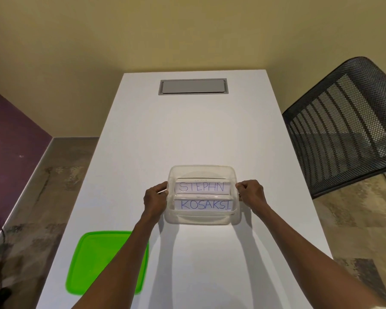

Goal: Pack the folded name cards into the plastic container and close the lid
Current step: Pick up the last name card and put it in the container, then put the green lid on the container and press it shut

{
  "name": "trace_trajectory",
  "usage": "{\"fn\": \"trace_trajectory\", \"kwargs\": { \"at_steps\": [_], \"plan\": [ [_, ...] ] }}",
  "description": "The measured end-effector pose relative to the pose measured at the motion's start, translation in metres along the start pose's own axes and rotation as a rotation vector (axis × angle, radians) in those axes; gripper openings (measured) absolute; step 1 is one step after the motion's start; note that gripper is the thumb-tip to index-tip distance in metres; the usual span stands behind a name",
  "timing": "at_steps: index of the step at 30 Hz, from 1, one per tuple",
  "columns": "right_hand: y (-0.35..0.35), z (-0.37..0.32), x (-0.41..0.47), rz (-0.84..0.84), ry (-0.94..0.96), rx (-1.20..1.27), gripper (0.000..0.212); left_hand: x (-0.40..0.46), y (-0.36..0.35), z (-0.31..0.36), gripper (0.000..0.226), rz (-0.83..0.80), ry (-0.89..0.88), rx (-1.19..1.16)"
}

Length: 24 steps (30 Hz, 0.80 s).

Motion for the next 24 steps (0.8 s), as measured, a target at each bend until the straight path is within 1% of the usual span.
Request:
{"fn": "trace_trajectory", "kwargs": {
  "at_steps": [2,4,6,8,10,11,15,19,21,24],
  "plan": [
    [0.001,-0.001,-0.001,0.001,-0.011,-0.02,0.042,0.002,0.002,-0.003,0.029,0.025,0.018,-0.018],
    [0.005,-0.007,-0.002,0.049,0.019,-0.056,0.047,0.004,0.006,-0.008,0.022,0.054,0.043,-0.042],
    [0.01,-0.017,-0.007,0.132,0.085,-0.082,0.047,0.006,0.016,-0.014,0.03,0.08,0.069,-0.065],
    [0.012,-0.03,-0.016,0.206,0.145,-0.045,0.036,0.009,0.031,-0.021,0.034,0.114,0.077,-0.073],
    [0.009,-0.046,-0.029,0.241,0.185,0.028,0.017,0.012,0.048,-0.028,0.031,0.14,0.082,-0.076],
    [0.004,-0.055,-0.037,0.243,0.217,0.056,0.017,0.013,0.057,-0.032,0.03,0.151,0.087,-0.079],
    [-0.027,-0.096,-0.082,0.195,0.389,0.147,0.017,0.015,0.1,-0.05,0.026,0.223,0.088,-0.049],
    [-0.065,-0.123,-0.127,0.086,0.522,0.197,0.021,0.018,0.141,-0.072,0.026,0.282,0.091,-0.029],
    [-0.083,-0.131,-0.148,0.034,0.573,0.198,0.02,0.018,0.159,-0.082,0.026,0.299,0.089,-0.012],
    [-0.11,-0.134,-0.175,-0.022,0.641,0.137,0.019,0.015,0.184,-0.098,0.026,0.33,0.071,0.05]
  ]
}}
Point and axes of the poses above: each hand's wrist, its own x-axis towards the middle knuckle, its own y-axis out of the back of the hand, z = x × y, the point moved 4 cm from there along x, towards the middle knuckle, and after that the axes turned 12 degrees about z, right-handed, at the moved point
